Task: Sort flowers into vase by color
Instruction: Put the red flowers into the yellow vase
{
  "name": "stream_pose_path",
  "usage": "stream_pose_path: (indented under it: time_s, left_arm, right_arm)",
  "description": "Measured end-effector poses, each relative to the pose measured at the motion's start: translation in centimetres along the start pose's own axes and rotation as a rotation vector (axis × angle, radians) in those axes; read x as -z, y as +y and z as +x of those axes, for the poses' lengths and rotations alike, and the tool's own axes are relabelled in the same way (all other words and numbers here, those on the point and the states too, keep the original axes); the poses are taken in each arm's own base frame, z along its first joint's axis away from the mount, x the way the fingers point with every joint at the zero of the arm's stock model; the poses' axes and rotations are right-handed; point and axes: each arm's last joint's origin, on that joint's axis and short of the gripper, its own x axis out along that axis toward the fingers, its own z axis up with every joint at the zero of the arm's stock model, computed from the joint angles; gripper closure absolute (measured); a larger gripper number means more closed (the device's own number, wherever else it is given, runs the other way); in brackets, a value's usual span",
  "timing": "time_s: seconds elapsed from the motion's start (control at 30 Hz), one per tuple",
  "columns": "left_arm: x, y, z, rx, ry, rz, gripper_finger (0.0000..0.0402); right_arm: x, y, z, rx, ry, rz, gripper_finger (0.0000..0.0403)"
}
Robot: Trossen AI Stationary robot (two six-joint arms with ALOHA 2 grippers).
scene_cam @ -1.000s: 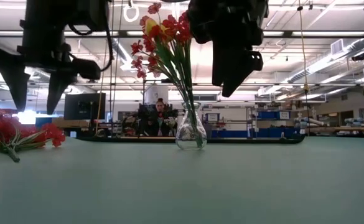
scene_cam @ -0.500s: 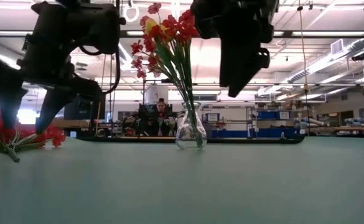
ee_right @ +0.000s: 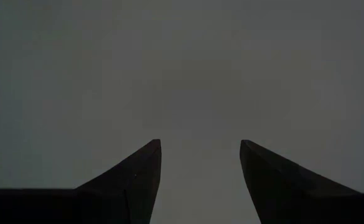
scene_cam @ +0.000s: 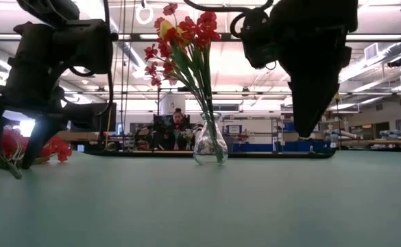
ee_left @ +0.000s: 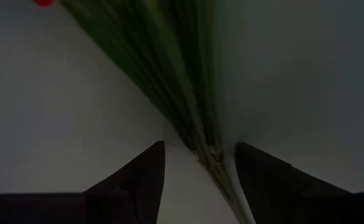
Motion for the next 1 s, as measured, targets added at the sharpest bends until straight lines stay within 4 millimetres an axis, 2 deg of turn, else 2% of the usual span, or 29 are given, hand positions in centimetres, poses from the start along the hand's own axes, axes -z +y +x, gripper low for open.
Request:
stream_pose_path:
  time_s: [0.2, 0.47, 0.63, 0.73, 0.9, 1.0]
  left_arm:
    - [-0.5, 0.0, 0.6, 0.027, -0.010, 0.047, 0.0255]
    - [-0.5, -0.2, 0.8, 0.074, -0.012, 0.082, 0.0381]
    - [-0.4, -0.1, -0.8, 0.082, -0.085, 0.170, 0.0382]
    - [-0.3, 0.0, -2.6, 0.125, -0.115, 0.223, 0.0380]
    - [-1.0, 1.7, -5.8, 0.187, -0.174, 0.272, 0.0382]
    - [-1.4, 3.1, -7.7, 0.290, -0.230, 0.389, 0.0382]
  right_arm:
    - [0.0, 0.0, 0.1, -0.006, -0.005, 0.003, 0.0176]
    - [-0.6, -0.3, 0.1, -0.032, -0.010, 0.019, 0.0184]
    - [-0.7, -0.3, 0.1, -0.038, -0.005, 0.015, 0.0190]
    - [-0.7, -0.3, 0.1, -0.041, -0.004, 0.022, 0.0190]
    - [-0.8, -0.1, 0.1, -0.065, -0.004, 0.028, 0.0190]
    - [-0.9, -0.1, 0.1, -0.072, -0.011, 0.036, 0.0190]
